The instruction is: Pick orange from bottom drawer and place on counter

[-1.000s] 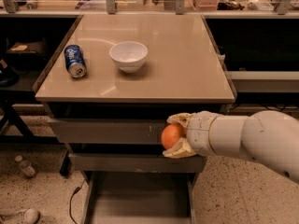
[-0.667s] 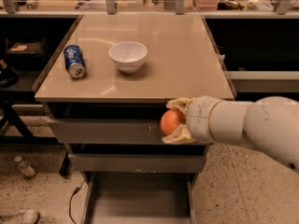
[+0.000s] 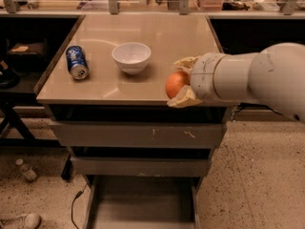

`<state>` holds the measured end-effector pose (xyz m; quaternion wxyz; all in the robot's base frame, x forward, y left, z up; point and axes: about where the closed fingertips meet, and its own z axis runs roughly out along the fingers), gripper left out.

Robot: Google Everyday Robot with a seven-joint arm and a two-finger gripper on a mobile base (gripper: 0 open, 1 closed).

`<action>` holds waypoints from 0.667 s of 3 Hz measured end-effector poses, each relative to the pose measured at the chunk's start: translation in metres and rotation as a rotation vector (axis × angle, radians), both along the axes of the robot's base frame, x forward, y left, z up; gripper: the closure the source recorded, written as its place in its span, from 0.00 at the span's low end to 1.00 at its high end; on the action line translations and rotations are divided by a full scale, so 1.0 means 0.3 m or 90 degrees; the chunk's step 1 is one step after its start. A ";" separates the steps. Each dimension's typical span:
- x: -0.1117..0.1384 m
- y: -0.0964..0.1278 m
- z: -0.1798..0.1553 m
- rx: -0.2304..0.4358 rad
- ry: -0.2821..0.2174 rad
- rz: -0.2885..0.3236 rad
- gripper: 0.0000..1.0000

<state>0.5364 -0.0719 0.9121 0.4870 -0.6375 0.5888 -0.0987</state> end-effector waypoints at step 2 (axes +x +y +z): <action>0.256 0.007 0.082 -0.029 -0.011 -0.011 1.00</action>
Offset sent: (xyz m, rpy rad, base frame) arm 0.1245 0.0040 0.0314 -0.0668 -0.0134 -0.0250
